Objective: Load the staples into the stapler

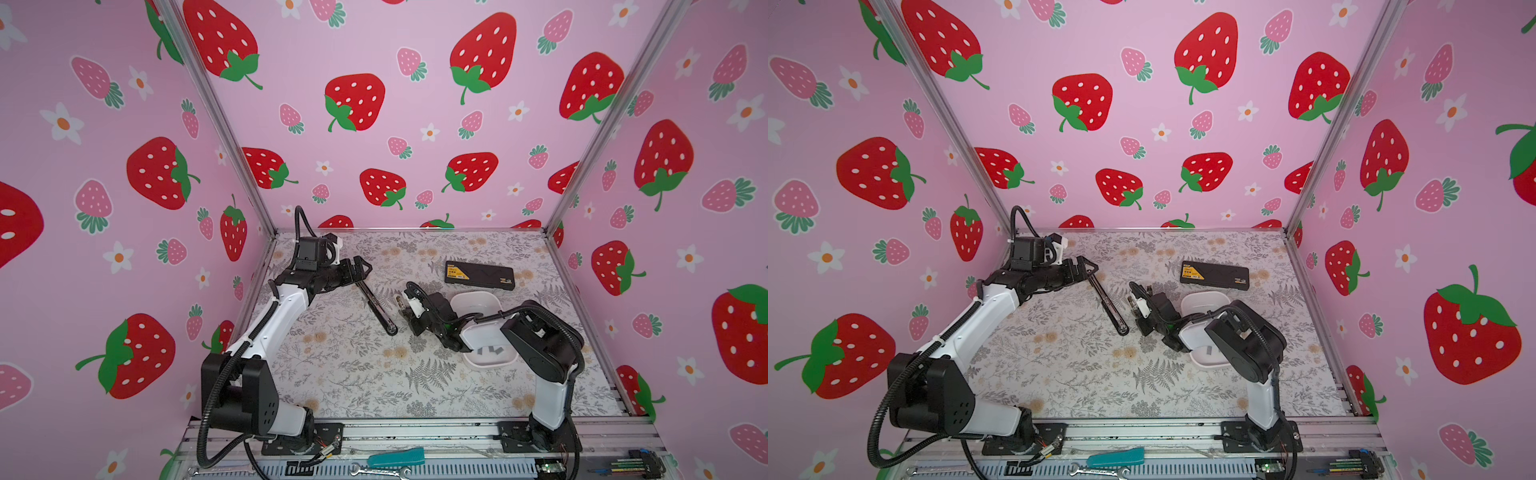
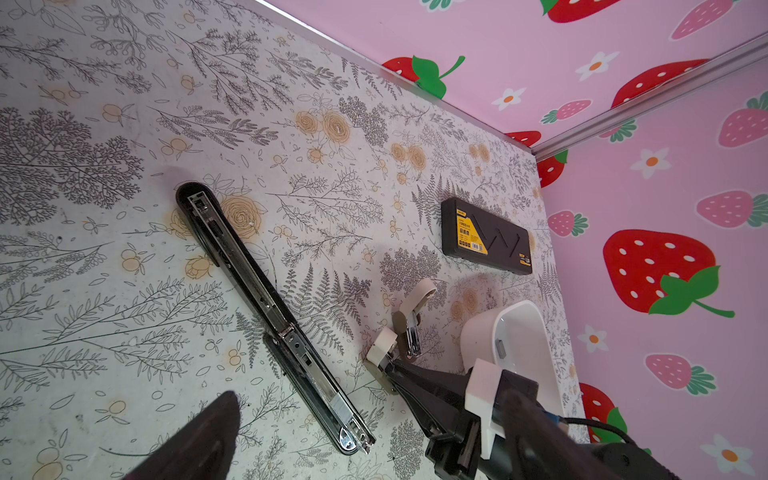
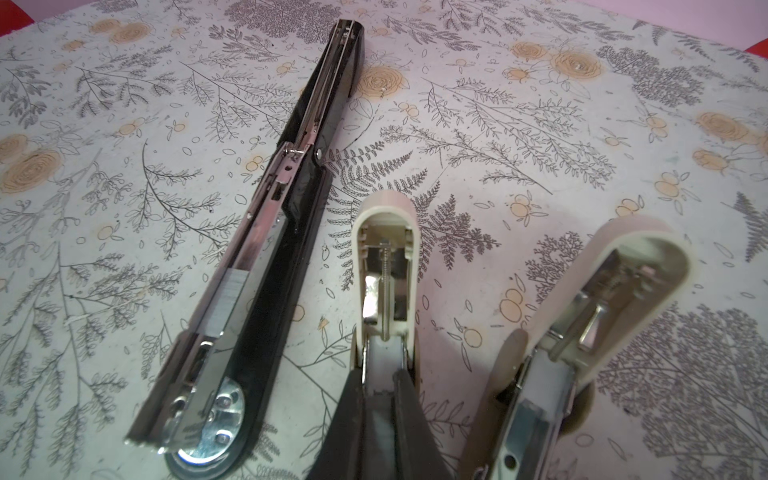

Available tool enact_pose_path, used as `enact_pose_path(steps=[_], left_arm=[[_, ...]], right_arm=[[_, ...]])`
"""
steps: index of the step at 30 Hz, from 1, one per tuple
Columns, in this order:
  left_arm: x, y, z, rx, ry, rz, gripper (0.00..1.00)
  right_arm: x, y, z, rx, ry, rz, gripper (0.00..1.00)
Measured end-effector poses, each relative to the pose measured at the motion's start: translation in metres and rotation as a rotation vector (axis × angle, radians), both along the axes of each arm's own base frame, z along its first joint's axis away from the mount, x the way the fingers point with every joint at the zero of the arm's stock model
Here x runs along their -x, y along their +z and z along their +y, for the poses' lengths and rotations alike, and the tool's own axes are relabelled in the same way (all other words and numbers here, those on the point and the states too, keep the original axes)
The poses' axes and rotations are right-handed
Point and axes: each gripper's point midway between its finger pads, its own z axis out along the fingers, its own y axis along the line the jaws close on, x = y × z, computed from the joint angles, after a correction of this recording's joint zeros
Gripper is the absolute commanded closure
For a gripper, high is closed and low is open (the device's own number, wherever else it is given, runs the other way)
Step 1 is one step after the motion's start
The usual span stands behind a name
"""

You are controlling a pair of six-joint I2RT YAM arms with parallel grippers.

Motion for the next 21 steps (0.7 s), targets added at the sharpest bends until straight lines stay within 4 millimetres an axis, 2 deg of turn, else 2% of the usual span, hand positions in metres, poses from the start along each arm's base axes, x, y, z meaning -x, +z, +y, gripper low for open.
enact_pose_path(steps=[5, 12, 21], left_arm=[[0.0, 0.0, 0.0, 0.0, 0.0, 0.0, 0.01], [0.0, 0.0, 0.0, 0.0, 0.001, 0.0, 0.01], [0.0, 0.0, 0.0, 0.0, 0.0, 0.0, 0.01]], right_arm=[[0.0, 0.003, 0.001, -0.006, 0.003, -0.002, 0.94], [0.002, 0.021, -0.001, -0.035, 0.004, -0.027, 0.93], [0.002, 0.016, -0.001, -0.027, 0.004, -0.019, 0.94]])
